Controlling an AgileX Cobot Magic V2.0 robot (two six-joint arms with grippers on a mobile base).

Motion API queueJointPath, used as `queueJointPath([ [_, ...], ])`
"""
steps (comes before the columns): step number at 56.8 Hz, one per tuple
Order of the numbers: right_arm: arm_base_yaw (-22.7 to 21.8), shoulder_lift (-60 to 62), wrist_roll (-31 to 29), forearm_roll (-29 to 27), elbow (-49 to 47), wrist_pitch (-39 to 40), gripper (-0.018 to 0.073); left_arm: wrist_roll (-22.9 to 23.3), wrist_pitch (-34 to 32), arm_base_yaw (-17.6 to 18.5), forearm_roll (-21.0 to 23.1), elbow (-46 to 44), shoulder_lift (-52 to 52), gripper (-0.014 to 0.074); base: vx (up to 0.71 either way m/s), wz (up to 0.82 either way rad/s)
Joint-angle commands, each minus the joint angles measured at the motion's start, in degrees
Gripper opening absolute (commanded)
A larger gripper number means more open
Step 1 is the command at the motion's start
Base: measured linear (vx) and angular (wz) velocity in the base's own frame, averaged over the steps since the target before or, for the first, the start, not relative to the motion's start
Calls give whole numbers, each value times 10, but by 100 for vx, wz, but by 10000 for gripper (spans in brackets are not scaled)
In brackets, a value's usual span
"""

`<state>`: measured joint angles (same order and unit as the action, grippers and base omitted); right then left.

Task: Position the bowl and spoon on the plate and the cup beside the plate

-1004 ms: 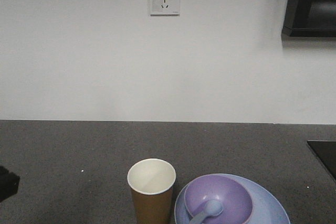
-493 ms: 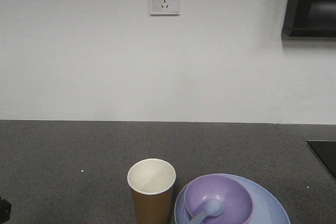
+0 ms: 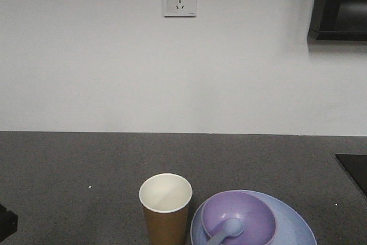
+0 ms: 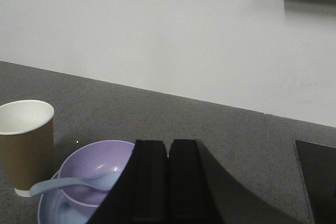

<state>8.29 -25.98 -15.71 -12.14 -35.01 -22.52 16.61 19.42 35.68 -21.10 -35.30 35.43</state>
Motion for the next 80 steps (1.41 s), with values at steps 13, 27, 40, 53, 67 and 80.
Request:
queueJointPath([
  [13,0,-3,-6,-2,-16,49,-11,-189,-331,-169,274,181,-26,-3,0,0],
  [27,0,-3,-6,-2,-16,49,-11,-225,-391,-256,281,345,-186,-3,0,0],
  [40,0,-3,-6,-2,-16,49,-11,-262,-211,-325,278,354,-351,-3,0,0],
  [53,0,-5,-6,-2,-16,49,-11,-283,-194,-331,277,354,-370,-3,0,0],
  [67,0,-5,-6,-2,-16,49,-11,-283,-194,-331,277,354,-369,-3,0,0],
  [80,0,-5,-6,-2,-16,49,-11,-283,-194,-331,277,354,-369,-3,0,0],
])
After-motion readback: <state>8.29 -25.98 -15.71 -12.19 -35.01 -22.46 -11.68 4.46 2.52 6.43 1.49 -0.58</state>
